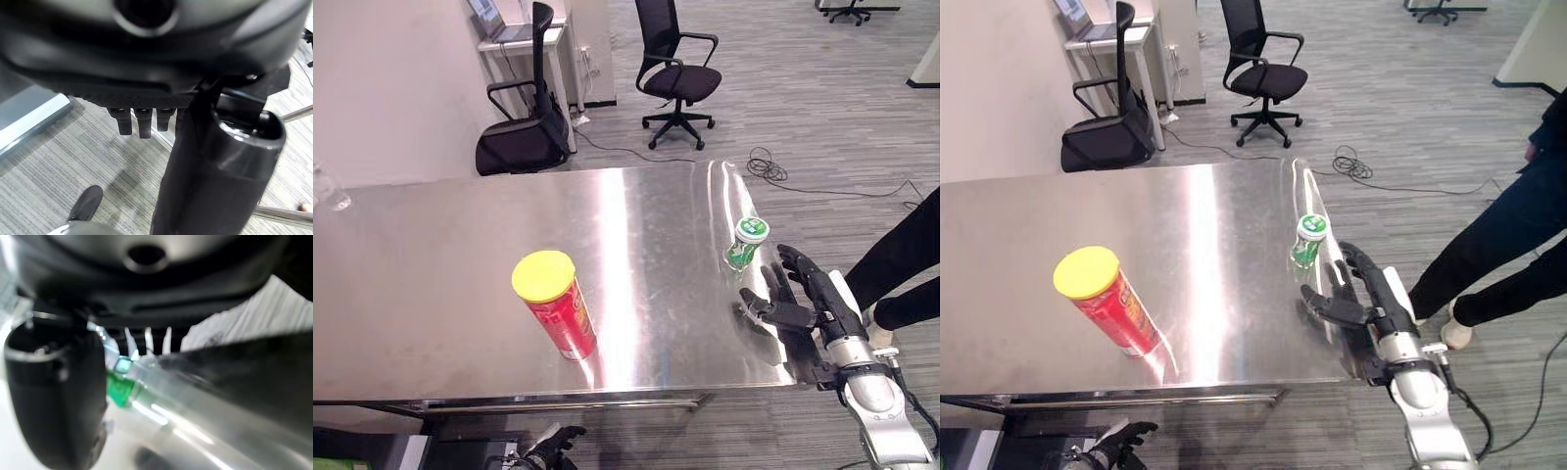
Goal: Put the goods on the table back onto the shelves and tidy them up.
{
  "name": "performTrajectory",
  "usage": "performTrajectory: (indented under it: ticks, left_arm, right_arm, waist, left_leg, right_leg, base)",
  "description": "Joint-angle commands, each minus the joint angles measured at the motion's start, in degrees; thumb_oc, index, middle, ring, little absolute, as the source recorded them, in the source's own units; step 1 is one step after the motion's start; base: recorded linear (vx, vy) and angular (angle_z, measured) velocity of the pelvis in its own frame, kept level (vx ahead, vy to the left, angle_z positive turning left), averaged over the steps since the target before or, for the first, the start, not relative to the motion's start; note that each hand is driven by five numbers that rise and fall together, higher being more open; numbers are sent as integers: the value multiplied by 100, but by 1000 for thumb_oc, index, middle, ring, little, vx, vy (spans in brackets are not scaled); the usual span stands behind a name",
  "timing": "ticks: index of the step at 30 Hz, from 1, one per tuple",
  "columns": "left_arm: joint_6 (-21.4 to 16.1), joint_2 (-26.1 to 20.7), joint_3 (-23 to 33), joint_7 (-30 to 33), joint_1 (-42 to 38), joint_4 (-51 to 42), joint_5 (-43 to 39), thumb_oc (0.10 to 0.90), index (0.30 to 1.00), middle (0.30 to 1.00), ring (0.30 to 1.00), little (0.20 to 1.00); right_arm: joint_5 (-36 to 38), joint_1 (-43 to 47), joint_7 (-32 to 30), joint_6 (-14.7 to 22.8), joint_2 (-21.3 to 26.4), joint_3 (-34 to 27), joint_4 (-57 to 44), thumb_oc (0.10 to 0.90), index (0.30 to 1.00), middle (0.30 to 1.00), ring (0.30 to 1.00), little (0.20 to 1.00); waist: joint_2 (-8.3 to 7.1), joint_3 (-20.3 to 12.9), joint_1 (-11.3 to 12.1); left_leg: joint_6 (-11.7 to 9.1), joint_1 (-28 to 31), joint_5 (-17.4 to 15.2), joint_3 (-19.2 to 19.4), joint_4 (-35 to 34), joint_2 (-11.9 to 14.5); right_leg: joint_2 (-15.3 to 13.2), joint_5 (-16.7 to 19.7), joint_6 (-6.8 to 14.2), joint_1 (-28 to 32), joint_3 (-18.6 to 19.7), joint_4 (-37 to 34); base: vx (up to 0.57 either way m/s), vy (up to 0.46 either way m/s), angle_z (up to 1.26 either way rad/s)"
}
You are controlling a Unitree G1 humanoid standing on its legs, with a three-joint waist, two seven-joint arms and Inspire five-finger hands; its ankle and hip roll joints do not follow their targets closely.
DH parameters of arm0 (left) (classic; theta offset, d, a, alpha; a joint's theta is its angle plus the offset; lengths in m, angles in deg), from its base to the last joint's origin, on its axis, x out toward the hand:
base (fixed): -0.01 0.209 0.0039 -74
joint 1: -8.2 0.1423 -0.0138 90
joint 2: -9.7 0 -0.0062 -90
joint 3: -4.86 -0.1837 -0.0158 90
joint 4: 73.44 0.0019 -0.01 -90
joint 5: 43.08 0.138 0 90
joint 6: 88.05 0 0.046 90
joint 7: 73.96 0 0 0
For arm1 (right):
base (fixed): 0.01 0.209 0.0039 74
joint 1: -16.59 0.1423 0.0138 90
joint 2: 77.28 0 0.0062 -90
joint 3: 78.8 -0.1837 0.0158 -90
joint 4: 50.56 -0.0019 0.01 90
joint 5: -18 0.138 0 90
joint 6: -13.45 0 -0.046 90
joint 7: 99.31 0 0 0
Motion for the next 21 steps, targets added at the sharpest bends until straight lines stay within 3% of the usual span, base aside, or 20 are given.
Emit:
performTrajectory:
  ticks: [1, 21]
  left_arm:
    - [-140, -48, 116, 46, -246, 289, -94, 800, 900, 900, 900, 900]
    - [-150, -56, 40, 43, -222, 250, -107, 800, 900, 900, 900, 900]
  right_arm:
    - [139, 620, -189, 524, 218, -366, -303, 800, 900, 900, 900, 900]
    - [68, 960, -323, 519, 293, -179, -90, 800, 900, 900, 900, 900]
  waist:
    - [-57, -170, 108]
    - [-53, -169, 215]
  left_leg:
    - [-237, 142, -657, -4, 5, 194]
    - [-276, 163, -648, -60, 5, 242]
  right_leg:
    - [-261, 1074, 332, -141, 174, -339]
    - [-195, 954, 286, -78, 101, -325]
  base:
    - [0, 0, 0]
    - [3, -2, -1]
